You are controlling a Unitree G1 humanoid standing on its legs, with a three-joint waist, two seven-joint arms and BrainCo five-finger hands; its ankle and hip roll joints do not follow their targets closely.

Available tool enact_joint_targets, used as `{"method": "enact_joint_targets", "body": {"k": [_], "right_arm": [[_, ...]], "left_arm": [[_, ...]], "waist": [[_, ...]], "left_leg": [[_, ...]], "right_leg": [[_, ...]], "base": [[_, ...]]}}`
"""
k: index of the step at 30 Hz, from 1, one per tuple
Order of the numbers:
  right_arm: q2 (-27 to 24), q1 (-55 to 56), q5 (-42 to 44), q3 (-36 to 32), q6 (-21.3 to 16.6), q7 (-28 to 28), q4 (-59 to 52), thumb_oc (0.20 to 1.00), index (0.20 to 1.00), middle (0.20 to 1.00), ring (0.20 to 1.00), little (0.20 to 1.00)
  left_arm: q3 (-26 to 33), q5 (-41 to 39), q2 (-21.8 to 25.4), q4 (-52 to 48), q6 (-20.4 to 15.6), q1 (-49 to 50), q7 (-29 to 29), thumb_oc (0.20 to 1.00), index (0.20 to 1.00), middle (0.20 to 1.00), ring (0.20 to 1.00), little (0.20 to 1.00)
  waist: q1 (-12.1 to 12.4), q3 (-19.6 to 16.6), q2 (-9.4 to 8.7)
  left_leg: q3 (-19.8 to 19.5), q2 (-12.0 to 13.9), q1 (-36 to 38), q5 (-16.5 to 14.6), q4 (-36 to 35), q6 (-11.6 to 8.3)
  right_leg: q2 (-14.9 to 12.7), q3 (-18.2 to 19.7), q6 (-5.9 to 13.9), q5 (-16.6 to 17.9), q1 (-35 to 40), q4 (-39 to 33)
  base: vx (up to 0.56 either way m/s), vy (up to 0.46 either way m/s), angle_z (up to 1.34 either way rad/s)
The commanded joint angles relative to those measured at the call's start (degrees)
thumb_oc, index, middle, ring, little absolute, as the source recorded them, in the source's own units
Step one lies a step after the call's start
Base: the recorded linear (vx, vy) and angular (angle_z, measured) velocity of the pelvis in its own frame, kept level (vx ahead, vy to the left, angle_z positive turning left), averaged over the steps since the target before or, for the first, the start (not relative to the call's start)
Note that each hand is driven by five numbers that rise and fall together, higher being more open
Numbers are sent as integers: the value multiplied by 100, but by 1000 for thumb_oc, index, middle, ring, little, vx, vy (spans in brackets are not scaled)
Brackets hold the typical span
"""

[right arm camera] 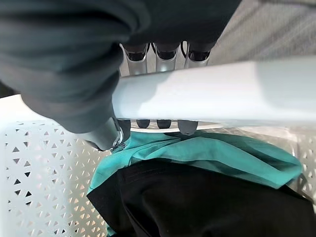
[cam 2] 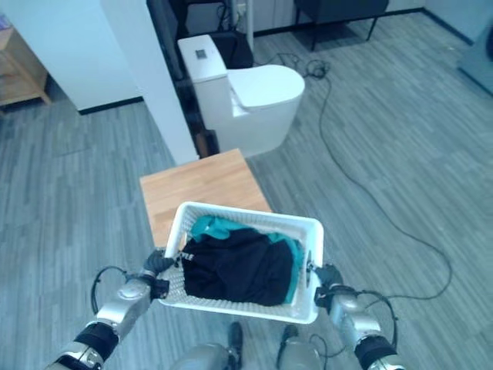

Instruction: Grab the laundry basket,head to the washer,open it,put in the laundry and shut it.

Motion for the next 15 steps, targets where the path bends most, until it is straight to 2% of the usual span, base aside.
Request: {"method": "enact_joint_targets", "body": {"k": [1, 2, 3, 4, 7, 8, 10, 11, 15], "right_arm": [[534, -770, 394, 82, -444, 871, -650, 200, 200, 200, 200, 200], [534, -770, 394, 82, -444, 871, -650, 200, 200, 200, 200, 200], [565, -807, 387, 122, -426, 888, -521, 200, 200, 200, 200, 200], [567, -832, 371, 153, -405, 902, -477, 200, 200, 200, 200, 200], [547, -804, 337, 173, -415, 899, -424, 200, 200, 200, 200, 200], [481, -700, 277, 127, -419, 898, -338, 200, 200, 200, 200, 200], [417, -659, 263, 108, -431, 889, -267, 200, 200, 200, 200, 200], [380, -650, 260, 96, -440, 886, -253, 200, 200, 200, 200, 200], [218, -613, 333, -159, -587, 744, -322, 200, 200, 200, 200, 200]], "left_arm": [[-480, 58, -413, -436, -165, -17, -781, 200, 200, 200, 200, 200], [-480, 58, -413, -436, -165, -17, -781, 200, 200, 200, 200, 200], [-470, -33, -456, -367, -169, -18, -763, 200, 200, 200, 200, 200], [-451, -68, -482, -307, -178, -6, -768, 200, 200, 200, 200, 200], [-434, -83, -515, -187, -177, 18, -768, 200, 200, 200, 200, 200], [-457, -102, -593, -9, -191, 20, -768, 200, 200, 200, 200, 200], [-508, -90, -683, 194, -178, -9, -780, 200, 200, 200, 200, 200], [-512, -80, -716, 238, -183, -17, -779, 200, 200, 200, 200, 200], [-626, 208, -1000, 936, -150, -168, -778, 200, 200, 200, 200, 200]], "waist": [[229, -646, -1], [230, -646, -1], [311, -707, -11], [350, -739, -54], [383, -749, -72], [282, -801, -44], [216, -808, -32], [201, -799, -19], [30, -761, -39]], "left_leg": [[-139, -192, -290, -171, 180, -262], [-138, -192, -289, -171, 179, -262], [71, -146, -322, -87, 123, -264], [182, -139, -277, -159, 57, -332], [298, -105, -238, -90, -2, -332], [318, -80, -209, -18, -78, -379], [352, -43, -224, 109, -156, -443], [424, 1, -310, 264, -145, -431], [421, 163, -395, 448, -116, -576]], "right_leg": [[-83, -572, 135, 283, 249, -121], [-83, -571, 135, 283, 249, -121], [-67, -722, 186, 270, 411, -110], [-58, -772, 250, 136, 565, -348], [25, -681, 191, 99, 508, -392], [195, -512, 112, 5, 571, -628], [319, -464, 35, -7, 686, -957], [376, -515, -40, 105, 667, -1081], [611, -320, -116, 192, 823, -1545]], "base": [[-91, 38, -122], [-87, 4, -120], [-44, -36, -104], [-50, -48, -76], [-12, -56, -135], [-56, -127, -117], [-106, -130, -3], [-139, -123, -5], [-98, -142, -6]]}}
